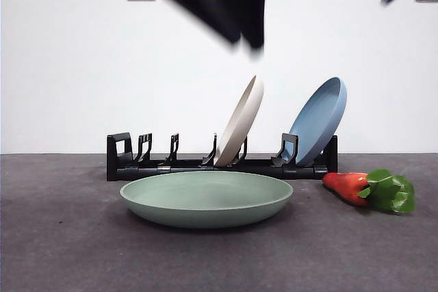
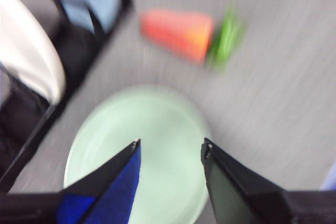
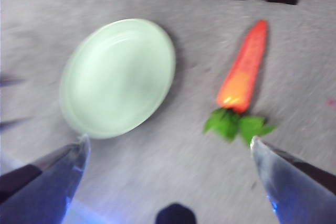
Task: Take the green plate from the plate rack,put the plate on the table,take the carrot from the table,put the carrot in the plate
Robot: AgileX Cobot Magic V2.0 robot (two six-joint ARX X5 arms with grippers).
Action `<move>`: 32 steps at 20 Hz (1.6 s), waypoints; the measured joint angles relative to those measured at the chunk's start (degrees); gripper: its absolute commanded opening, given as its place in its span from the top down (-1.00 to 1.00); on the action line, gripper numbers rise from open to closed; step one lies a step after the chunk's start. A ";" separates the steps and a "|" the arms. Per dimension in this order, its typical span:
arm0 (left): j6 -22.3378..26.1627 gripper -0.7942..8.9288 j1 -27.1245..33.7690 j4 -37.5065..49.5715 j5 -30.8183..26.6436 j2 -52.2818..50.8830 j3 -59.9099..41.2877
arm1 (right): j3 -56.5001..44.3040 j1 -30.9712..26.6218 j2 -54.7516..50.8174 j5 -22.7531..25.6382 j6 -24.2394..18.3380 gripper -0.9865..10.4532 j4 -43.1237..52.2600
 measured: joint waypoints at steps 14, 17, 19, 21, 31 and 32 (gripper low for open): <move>-14.05 0.43 -0.37 -5.99 4.39 -27.21 0.39 | 0.09 9.20 34.01 19.61 2.69 0.06 22.25; -15.10 0.43 -0.37 -7.28 4.39 -27.08 0.39 | 0.09 9.20 35.47 19.61 3.50 0.28 23.52; -15.47 0.43 -0.37 -7.34 4.37 -27.08 0.39 | 0.09 9.18 35.60 19.61 3.72 0.54 23.65; -15.54 0.43 -0.37 -7.34 4.35 -27.08 0.39 | 0.07 9.20 35.60 19.56 3.74 0.59 23.65; -15.67 0.43 -0.37 -8.39 4.20 -27.08 0.39 | 0.07 9.97 32.44 19.15 3.91 0.86 19.41; -15.67 0.43 -0.37 -8.70 4.20 -27.08 0.39 | 0.07 10.64 29.94 17.81 3.93 0.86 18.38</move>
